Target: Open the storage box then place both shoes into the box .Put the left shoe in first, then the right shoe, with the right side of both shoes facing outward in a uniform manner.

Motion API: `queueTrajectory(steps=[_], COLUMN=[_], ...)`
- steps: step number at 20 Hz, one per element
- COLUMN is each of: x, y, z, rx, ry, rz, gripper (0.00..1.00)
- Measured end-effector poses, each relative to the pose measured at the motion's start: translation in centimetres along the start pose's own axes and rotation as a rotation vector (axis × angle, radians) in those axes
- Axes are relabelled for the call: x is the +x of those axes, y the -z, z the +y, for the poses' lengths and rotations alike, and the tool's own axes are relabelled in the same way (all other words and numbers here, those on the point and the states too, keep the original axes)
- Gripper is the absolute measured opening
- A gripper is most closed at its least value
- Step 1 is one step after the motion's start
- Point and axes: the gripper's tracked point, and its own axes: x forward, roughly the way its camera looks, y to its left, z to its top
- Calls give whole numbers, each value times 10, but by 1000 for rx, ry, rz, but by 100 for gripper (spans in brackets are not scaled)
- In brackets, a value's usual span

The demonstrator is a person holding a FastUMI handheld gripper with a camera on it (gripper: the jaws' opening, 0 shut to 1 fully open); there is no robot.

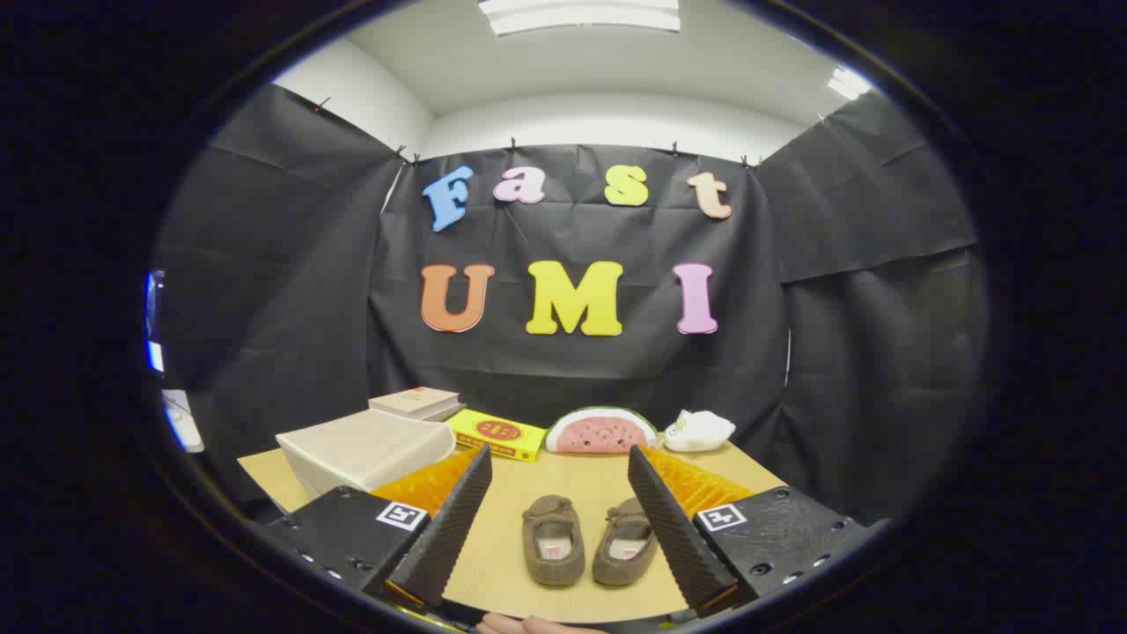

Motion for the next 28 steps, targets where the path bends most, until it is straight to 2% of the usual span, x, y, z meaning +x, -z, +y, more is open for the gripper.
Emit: queueTrajectory(steps=[4, 10, 21, 28], x=[2, 9, 20, 44], y=[5, 11, 11, 16], z=[11, 10, 0, 4], rx=[-14, -8, -4, 24], ry=[-22, -7, 71, 37], rz=[14, 24, 1, 15], gripper=[95, 95, 95, 95])
